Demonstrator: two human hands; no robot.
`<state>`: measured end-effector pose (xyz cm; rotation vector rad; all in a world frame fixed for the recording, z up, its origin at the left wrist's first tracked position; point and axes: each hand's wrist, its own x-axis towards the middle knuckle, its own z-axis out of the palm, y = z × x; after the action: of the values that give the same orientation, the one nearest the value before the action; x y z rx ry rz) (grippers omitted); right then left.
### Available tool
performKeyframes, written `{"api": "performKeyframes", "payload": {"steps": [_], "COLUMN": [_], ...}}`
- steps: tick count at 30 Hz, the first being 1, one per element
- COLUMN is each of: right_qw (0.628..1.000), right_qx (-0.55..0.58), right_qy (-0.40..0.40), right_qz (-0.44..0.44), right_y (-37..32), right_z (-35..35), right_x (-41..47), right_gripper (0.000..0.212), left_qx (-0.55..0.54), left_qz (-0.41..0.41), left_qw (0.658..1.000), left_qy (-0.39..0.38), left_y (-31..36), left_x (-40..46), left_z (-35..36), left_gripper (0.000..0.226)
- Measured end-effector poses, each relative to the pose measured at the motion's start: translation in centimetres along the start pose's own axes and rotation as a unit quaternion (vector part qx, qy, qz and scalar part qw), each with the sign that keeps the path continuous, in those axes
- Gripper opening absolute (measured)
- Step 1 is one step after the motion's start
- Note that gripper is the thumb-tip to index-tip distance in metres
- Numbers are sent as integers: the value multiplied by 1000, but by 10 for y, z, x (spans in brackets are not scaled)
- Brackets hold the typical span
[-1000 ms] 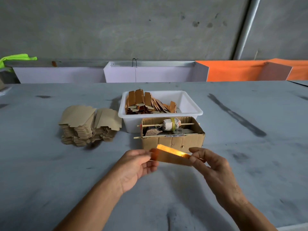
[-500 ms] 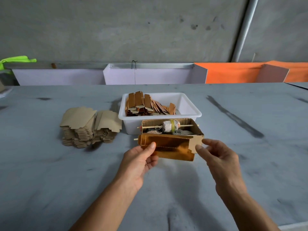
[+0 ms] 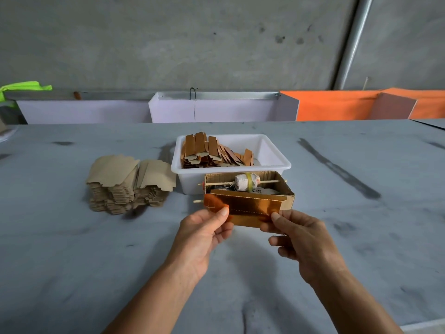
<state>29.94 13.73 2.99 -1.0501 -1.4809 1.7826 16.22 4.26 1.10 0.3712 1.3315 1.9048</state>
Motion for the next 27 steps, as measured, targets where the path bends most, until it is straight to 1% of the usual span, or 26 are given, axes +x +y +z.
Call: {"api": "performKeyframes", "payload": {"steps": [2, 5, 6, 8, 12, 15, 17, 19, 20, 23, 25, 27], "right_qw": [1000, 1000, 1000, 1000, 999, 997, 994, 990, 989, 989, 990, 991], "right_qx": [-2, -16, -21, -27, -41, -59, -62, -52, -42, -10, 12, 22], "right_qy": [0, 3, 3, -2, -5, -6, -15, -23, -22, -16, -23, -31], "right_qz": [5, 2, 0, -4, -18, -55, -94, -128, -138, -144, -137, -130], "right_y": [1, 1, 2, 3, 6, 10, 13, 16, 18, 24, 25, 24], "right_z": [-2, -4, -4, -5, -4, -4, -5, -7, -7, -10, -11, -12], "right_x": [1, 2, 1, 0, 0, 1, 0, -1, -2, -1, 0, 0], "right_gripper": [13, 15, 16, 16, 17, 14, 8, 2, 3, 7, 9, 17], "left_qx": [31, 132, 152, 155, 123, 93, 72, 66, 63, 57, 55, 55], "left_qz": [2, 12, 9, -16, -84, -92, -69, -25, -3, 40, 53, 58], "left_qw": [999, 988, 985, 986, 989, 991, 995, 997, 997, 996, 996, 995], "left_qy": [18, 78, 81, 56, 18, -4, -18, -30, -35, -47, -51, -52], "left_y": [-1, -3, -3, 0, 4, 3, 1, -2, -4, -8, -9, -9], "left_x": [-1, -1, -1, -2, -5, -5, -5, -4, -4, -3, -2, -1], "left_z": [-1, -5, -6, -5, -7, -8, -9, -10, -11, -12, -14, -15], "left_gripper": [6, 6, 7, 8, 9, 5, 3, 8, 11, 14, 11, 11]}}
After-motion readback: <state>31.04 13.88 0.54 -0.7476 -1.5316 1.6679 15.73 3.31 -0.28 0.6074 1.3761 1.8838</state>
